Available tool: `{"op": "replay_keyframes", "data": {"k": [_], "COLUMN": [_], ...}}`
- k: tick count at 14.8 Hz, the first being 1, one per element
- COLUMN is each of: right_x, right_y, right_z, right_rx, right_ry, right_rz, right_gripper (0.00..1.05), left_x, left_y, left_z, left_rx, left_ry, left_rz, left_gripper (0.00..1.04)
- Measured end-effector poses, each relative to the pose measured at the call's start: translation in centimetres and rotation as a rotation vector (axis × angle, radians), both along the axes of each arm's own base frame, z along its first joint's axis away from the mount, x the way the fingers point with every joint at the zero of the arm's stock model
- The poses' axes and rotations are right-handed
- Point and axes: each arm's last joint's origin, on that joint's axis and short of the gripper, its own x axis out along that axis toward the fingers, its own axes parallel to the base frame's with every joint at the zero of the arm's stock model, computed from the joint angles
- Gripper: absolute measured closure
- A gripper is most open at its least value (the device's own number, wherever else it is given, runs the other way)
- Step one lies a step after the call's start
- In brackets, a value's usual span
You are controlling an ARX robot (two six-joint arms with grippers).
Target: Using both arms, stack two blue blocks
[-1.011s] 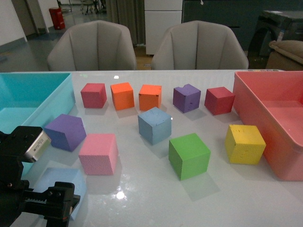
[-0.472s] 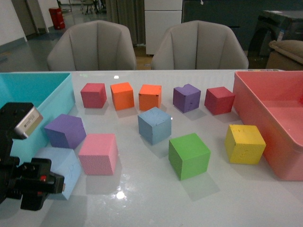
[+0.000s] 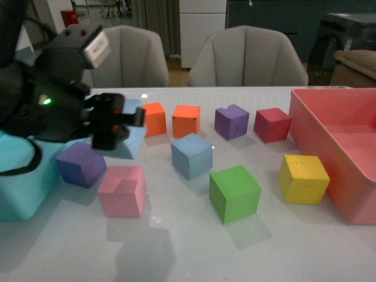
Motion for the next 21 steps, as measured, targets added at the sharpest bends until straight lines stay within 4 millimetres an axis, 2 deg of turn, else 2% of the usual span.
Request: {"op": "replay_keyframes", "data": {"k": [1,4,6,8,11,13,16,21], "right_x": [0.0,0.0,0.0,0.0,0.0,0.0,0.0,0.0], "right_y": [0.0,0.0,0.0,0.0,0.0,0.0,0.0,0.0], "right_z": [0.0,0.0,0.0,0.0,0.0,0.0,0.0,0.0], "right_rx": [0.0,0.0,0.0,0.0,0.0,0.0,0.0,0.0], "right_ry": [0.0,0.0,0.0,0.0,0.0,0.0,0.0,0.0], "right_rz": [0.0,0.0,0.0,0.0,0.0,0.0,0.0,0.0], "right_gripper": [0.06,0.06,0.06,0.06,0.06,0.06,0.06,0.06], "left_x": [1.3,2.8,5.7,7.7,8.1,8.3,9.0,9.2], "left_y": [-1.0,-2.2,-4.2,-5.8,-8.1,-9.2,-9.6,-10.0], "left_z": [0.2,0.2,0.1,0.0,-2.1,-2.3,-3.5,-3.4], "left_rx": [0.004,0.008,0.007,-0.008,-0.021,-0.036,-0.018,-0.028], "left_ry": [0.008,0.02,0.03,0.03,0.08,0.067,0.089,0.08], "left_rz": [-0.009,-0.015,-0.005,-0.001,-0.01,-0.014,-0.002,0.009], "left_gripper": [0.66,0.66,0.66,0.66,0.66,0.66,0.66,0.66]}}
